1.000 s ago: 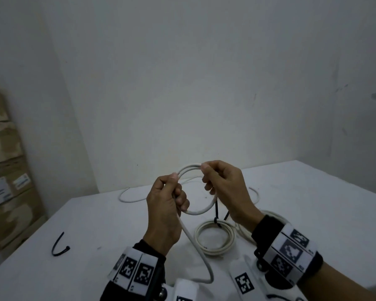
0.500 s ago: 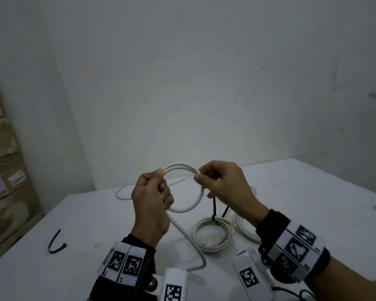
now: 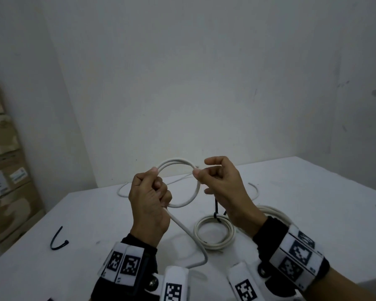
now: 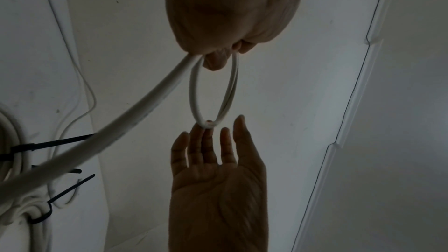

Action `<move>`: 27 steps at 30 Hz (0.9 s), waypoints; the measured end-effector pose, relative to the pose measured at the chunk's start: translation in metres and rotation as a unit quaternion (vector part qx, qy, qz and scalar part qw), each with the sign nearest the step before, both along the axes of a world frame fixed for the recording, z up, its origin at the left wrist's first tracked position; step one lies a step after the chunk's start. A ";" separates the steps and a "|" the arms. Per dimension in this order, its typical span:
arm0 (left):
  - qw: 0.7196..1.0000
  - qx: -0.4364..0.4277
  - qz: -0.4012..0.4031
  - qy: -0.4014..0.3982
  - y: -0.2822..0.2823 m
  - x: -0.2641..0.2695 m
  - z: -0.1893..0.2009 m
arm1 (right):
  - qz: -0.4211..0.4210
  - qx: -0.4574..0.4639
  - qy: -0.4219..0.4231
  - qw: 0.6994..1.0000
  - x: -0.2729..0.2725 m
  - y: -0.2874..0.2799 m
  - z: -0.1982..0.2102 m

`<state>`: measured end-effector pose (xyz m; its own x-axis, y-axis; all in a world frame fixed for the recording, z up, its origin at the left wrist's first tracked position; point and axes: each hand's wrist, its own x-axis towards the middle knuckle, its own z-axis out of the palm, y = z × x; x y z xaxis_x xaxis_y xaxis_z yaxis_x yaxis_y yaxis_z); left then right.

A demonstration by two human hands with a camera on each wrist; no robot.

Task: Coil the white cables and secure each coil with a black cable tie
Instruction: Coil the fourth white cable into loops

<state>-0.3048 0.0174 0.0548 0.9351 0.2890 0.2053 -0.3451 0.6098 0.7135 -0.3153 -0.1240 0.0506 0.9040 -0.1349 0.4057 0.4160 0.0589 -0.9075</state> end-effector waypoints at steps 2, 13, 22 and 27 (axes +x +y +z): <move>1.000 -0.019 0.005 -0.003 0.004 0.002 0.001 | -0.056 -0.010 -0.012 0.998 -0.012 0.001 -0.004; 0.999 -0.050 0.006 -0.012 0.010 0.001 0.004 | 0.131 0.294 0.283 0.904 -0.051 0.033 -0.042; 0.991 -0.077 -0.110 0.011 0.042 -0.022 0.005 | 0.131 0.466 0.223 0.846 -0.037 0.034 -0.006; 0.987 -0.071 -0.146 0.016 0.054 -0.032 0.005 | 0.122 0.467 0.179 0.857 -0.044 0.035 0.001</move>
